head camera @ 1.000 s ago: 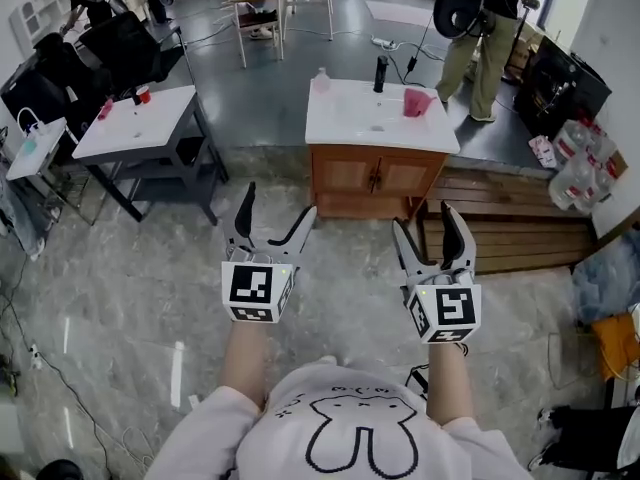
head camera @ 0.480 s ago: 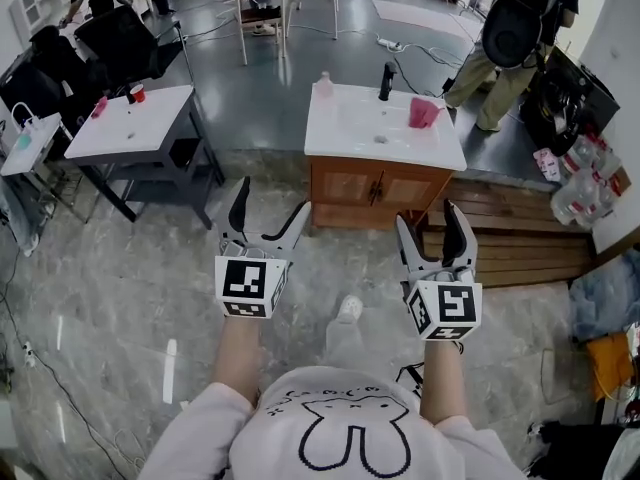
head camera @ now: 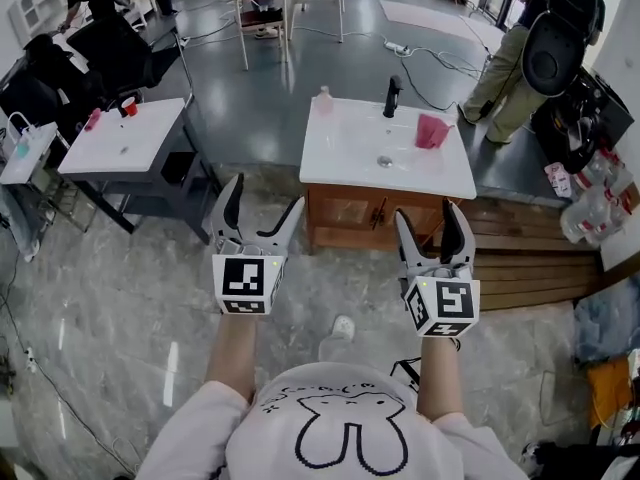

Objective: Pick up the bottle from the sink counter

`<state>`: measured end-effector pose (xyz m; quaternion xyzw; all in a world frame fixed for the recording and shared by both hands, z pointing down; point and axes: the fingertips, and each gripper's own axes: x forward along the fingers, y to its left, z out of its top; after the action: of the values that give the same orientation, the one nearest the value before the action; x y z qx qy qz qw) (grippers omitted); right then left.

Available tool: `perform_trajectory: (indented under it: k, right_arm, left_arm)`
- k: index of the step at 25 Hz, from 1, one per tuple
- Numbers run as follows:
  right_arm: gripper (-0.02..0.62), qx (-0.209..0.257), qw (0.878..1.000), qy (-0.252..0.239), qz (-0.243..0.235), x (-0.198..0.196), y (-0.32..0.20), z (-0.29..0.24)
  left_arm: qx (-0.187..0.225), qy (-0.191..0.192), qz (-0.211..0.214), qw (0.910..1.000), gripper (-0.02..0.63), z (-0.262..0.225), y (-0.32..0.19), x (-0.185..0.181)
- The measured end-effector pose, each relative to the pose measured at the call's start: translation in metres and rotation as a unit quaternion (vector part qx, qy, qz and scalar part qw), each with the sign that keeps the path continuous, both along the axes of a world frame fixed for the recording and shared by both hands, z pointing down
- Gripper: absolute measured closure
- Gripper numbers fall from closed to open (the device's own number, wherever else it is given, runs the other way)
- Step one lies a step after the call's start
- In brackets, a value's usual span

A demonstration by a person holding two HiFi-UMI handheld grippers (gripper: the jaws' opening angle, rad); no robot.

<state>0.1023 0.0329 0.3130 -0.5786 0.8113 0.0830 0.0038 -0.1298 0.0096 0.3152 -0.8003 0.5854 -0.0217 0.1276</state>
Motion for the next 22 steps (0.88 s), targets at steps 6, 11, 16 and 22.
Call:
perform_trajectory:
  k: [6, 11, 16, 22]
  right_arm:
    - [0.262, -0.006, 1.0, 0.003, -0.02, 0.009, -0.092, 0.0]
    - [0.262, -0.016, 0.999, 0.003, -0.033, 0.019, -0.16, 0.006]
    - [0.262, -0.026, 0.999, 0.001, -0.044, 0.029, -0.209, 0.012]
    - [0.262, -0.034, 0.998, 0.003, -0.057, 0.031, -0.242, 0.018]
  left_arm:
    - [0.0, 0.003, -0.008, 1.0, 0.192, -0.004, -0.084, 0.015]
    - [-0.008, 0.002, -0.015, 0.9999, 0.192, 0.002, -0.15, 0.03]
    - [-0.011, 0.011, -0.025, 0.9996, 0.192, 0.004, -0.194, 0.039]
    - [-0.017, 0.022, -0.038, 0.9989, 0.192, 0.01, -0.225, 0.038]
